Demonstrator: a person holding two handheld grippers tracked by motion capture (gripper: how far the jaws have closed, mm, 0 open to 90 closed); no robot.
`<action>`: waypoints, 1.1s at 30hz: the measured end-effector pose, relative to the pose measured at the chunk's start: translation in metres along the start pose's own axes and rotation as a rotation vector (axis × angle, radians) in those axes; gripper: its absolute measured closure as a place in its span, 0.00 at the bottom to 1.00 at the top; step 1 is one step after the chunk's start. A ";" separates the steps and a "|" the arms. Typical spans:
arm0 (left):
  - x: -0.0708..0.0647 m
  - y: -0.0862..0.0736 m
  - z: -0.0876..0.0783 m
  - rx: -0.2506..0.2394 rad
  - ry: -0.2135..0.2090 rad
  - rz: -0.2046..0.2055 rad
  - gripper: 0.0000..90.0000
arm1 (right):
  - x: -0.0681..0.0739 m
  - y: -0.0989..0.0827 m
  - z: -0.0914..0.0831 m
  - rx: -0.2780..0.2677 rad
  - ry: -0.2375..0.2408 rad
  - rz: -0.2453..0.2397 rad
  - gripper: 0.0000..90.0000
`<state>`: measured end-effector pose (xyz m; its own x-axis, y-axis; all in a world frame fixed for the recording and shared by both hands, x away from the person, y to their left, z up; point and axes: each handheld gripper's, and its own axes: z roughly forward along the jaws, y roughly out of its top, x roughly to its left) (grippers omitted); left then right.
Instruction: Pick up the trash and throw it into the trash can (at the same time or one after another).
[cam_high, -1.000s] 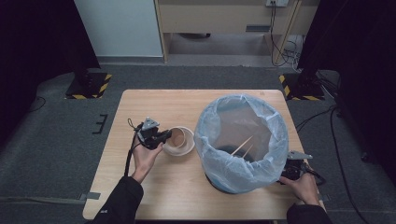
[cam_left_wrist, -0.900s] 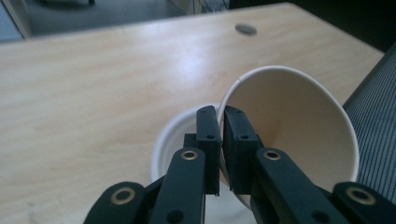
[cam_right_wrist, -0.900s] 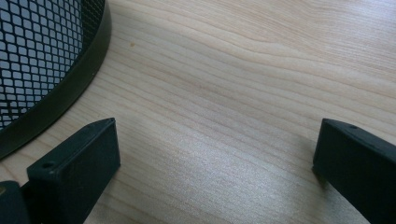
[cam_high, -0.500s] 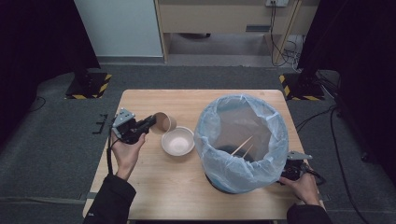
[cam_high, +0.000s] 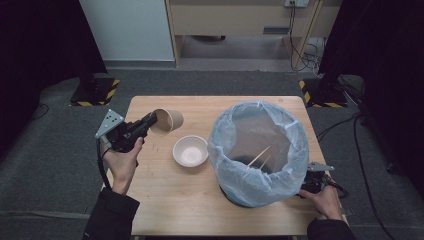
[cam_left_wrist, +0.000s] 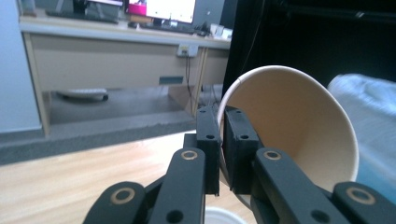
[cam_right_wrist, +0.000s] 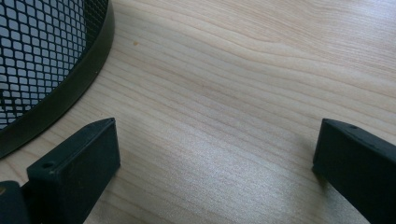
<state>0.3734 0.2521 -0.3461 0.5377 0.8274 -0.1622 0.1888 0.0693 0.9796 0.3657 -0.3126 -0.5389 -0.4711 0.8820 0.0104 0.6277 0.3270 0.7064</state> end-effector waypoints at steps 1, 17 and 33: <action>-0.002 0.003 -0.003 -0.014 -0.005 0.001 0.95 | 0.000 0.000 0.000 0.000 0.000 0.000 0.01; -0.033 0.033 -0.026 -0.147 -0.107 0.030 0.94 | 0.000 0.000 0.000 0.000 0.000 0.000 0.01; -0.069 0.047 -0.028 -0.201 -0.221 0.053 0.95 | 0.000 0.000 0.000 0.000 0.000 0.000 0.01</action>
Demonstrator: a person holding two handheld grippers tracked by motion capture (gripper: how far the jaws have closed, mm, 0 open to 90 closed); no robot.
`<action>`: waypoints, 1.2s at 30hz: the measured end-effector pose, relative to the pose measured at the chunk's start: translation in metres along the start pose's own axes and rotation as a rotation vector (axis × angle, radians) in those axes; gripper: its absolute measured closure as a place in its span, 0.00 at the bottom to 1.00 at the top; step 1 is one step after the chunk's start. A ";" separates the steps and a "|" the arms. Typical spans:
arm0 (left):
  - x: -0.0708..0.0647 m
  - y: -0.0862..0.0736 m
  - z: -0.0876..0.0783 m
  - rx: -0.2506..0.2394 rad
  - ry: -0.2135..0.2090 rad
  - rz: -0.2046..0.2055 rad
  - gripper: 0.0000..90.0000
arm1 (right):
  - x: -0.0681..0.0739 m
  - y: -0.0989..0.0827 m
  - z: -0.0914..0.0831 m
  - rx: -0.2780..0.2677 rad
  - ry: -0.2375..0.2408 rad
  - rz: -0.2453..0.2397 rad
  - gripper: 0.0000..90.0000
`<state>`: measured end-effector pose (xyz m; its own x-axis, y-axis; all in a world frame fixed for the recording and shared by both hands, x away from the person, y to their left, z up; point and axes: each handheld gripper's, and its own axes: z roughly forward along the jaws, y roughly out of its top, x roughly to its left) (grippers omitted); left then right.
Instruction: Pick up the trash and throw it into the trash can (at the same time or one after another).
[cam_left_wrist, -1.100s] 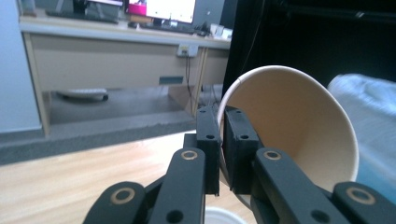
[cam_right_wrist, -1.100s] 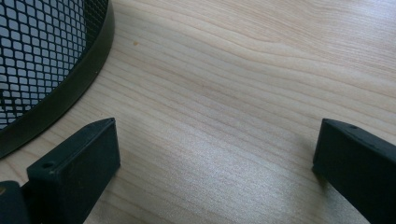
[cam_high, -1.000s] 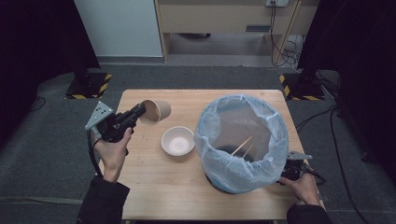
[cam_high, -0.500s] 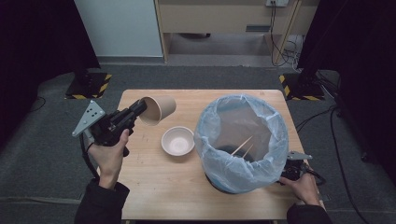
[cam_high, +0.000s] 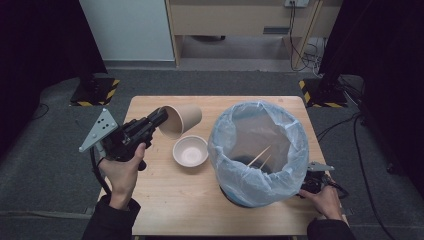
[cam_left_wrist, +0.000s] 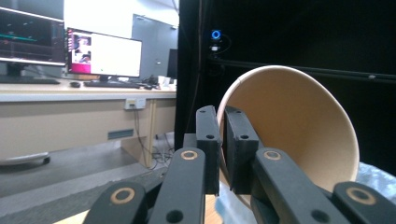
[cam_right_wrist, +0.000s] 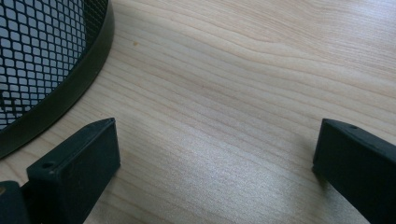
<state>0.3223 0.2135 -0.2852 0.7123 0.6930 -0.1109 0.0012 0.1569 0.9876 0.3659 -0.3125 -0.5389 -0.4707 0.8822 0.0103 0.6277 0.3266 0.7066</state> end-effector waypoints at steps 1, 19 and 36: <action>-0.001 0.001 0.001 -0.003 -0.006 0.003 0.94 | 0.000 0.000 0.000 0.000 -0.001 0.000 0.01; -0.033 0.016 0.034 -0.043 -0.099 0.016 0.94 | 0.000 0.000 0.000 0.000 -0.002 0.000 0.01; -0.057 0.008 0.074 0.004 -0.170 0.019 0.95 | 0.000 0.000 0.000 0.000 -0.002 0.000 0.01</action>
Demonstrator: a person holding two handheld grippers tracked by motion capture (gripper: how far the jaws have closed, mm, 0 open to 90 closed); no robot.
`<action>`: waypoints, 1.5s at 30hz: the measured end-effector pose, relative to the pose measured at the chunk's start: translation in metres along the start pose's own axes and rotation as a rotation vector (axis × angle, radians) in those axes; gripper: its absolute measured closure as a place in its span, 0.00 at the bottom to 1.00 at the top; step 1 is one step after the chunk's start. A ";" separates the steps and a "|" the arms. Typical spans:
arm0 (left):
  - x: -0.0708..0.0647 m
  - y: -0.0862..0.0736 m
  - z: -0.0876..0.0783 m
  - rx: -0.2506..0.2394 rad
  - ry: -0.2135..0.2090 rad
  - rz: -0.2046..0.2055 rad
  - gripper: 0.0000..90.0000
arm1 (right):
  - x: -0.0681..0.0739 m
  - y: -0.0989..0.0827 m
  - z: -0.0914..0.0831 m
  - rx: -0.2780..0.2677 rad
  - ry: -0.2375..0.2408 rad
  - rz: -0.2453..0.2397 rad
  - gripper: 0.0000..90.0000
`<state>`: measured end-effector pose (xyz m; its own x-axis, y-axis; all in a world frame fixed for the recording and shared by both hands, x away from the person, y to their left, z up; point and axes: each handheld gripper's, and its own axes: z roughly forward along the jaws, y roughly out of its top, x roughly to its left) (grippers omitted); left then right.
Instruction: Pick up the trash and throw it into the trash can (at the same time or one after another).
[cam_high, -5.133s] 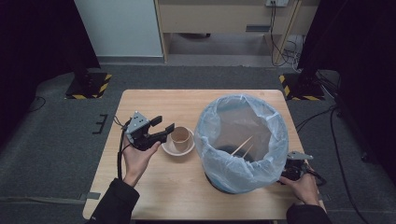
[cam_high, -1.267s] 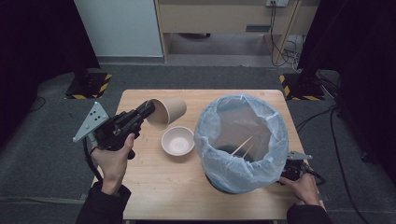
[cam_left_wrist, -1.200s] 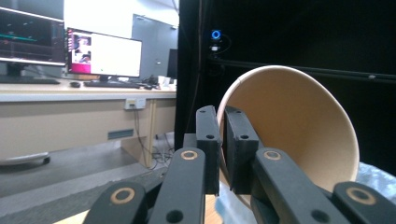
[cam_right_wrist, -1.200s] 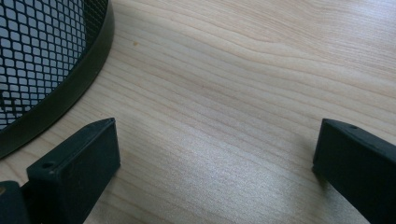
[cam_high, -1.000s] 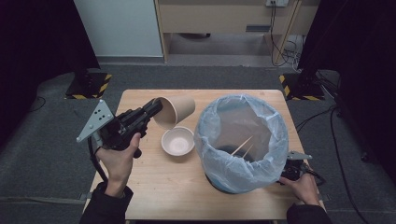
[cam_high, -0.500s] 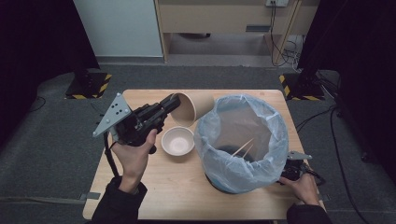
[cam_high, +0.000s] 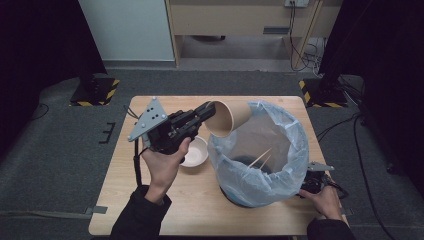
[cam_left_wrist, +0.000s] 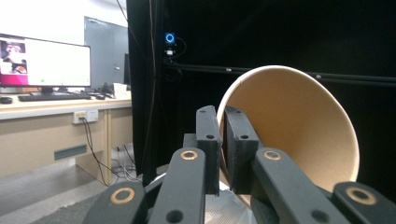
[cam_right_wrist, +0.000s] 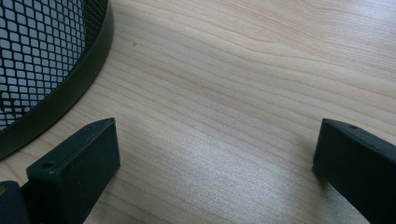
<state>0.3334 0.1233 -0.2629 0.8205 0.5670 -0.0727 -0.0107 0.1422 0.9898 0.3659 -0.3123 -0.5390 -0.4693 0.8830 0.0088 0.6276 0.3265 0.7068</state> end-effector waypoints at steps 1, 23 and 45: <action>-0.001 -0.001 0.003 0.004 -0.004 -0.001 0.94 | 0.000 0.000 0.000 0.000 0.000 0.000 0.01; -0.007 -0.041 0.060 0.156 -0.078 -0.044 0.91 | 0.000 0.000 0.000 0.000 0.000 0.000 0.01; 0.067 -0.051 -0.034 0.203 0.167 -0.046 0.57 | 0.000 0.000 0.000 0.000 0.000 0.000 0.01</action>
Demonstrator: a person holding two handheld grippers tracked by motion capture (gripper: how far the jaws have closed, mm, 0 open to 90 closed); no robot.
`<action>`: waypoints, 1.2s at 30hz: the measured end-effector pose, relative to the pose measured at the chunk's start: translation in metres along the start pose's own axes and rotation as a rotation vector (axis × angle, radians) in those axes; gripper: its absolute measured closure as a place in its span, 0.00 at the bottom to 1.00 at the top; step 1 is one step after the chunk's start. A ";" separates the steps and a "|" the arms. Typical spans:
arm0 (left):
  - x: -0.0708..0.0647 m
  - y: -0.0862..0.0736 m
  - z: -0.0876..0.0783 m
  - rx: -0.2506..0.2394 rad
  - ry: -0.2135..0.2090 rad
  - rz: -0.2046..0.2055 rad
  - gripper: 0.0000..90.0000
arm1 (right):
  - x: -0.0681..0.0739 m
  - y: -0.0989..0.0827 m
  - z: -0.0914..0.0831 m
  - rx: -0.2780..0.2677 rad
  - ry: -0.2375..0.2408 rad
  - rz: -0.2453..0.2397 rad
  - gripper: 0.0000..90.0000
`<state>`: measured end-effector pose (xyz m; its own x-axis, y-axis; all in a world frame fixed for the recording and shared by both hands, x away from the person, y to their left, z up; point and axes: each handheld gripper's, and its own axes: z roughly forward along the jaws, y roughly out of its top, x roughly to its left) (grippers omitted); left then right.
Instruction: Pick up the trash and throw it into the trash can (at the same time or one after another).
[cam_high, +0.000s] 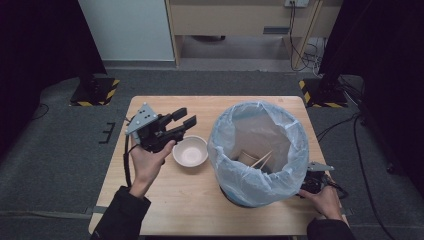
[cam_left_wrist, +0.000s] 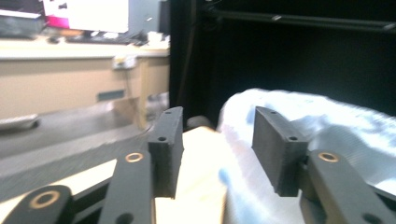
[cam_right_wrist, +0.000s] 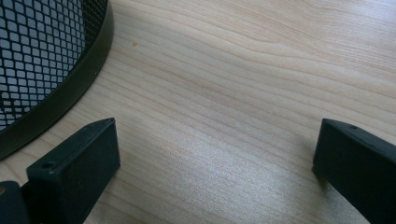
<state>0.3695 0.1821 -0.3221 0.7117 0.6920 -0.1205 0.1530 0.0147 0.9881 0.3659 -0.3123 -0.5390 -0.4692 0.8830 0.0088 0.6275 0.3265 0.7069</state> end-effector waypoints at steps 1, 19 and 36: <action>0.005 -0.005 -0.004 0.009 0.019 -0.002 0.56 | 0.000 0.000 0.000 0.000 0.000 0.000 0.01; 0.075 -0.090 -0.004 0.244 0.260 -0.105 0.40 | 0.000 0.000 0.000 0.000 0.000 0.000 0.01; 0.097 -0.148 0.017 0.436 0.293 -0.104 0.40 | 0.000 0.000 0.000 0.000 0.000 0.000 0.01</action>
<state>0.4277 0.2346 -0.4820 0.4662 0.8761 -0.1226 0.5275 -0.1641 0.8335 0.3659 -0.3123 -0.5390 -0.4693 0.8830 0.0089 0.6277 0.3265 0.7067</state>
